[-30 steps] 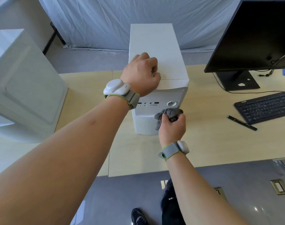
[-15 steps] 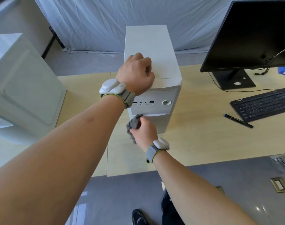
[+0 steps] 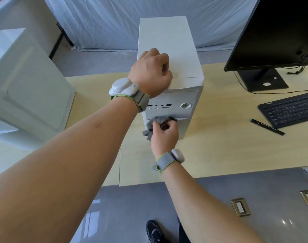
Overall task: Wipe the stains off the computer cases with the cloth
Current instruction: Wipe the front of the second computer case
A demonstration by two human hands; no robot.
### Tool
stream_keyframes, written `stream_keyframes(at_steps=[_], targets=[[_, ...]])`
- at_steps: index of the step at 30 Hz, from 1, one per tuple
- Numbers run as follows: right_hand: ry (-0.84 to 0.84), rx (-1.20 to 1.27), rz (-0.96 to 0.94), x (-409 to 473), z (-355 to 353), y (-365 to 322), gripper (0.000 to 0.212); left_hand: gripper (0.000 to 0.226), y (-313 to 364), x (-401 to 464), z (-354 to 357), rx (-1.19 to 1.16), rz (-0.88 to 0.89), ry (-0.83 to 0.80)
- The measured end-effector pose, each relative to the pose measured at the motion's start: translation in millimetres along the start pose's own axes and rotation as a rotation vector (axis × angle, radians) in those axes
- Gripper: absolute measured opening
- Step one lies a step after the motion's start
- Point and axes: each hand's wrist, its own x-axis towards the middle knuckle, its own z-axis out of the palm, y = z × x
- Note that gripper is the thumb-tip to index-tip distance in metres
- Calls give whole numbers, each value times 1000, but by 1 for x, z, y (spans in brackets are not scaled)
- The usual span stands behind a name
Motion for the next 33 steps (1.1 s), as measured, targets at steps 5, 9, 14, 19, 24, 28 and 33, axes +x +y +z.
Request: stream_keyframes(at_steps=[5,9,14,19,24,28,33], targets=[[92,-105,-106,3,30,7,12,13,1,1,0,-15,-2,10],[-429,-384,8,-9,40,27,22,13,2,1,-1,-27,-21,5],[-384,15,289,-22,7,18,13,12,2,1,-1,-36,-26,5],[129,395,188,14,-34,0,12,13,3,1,-2,-33,-26,2],[361,429,182,31,-6,2,29,14,3,3,-2,-24,-22,2],[387,384,219,22,34,3,15,13,3,1,-1,-22,-24,3],[214,221,304,-2,78,10,10,12,4,1,-1,-19,-27,5]])
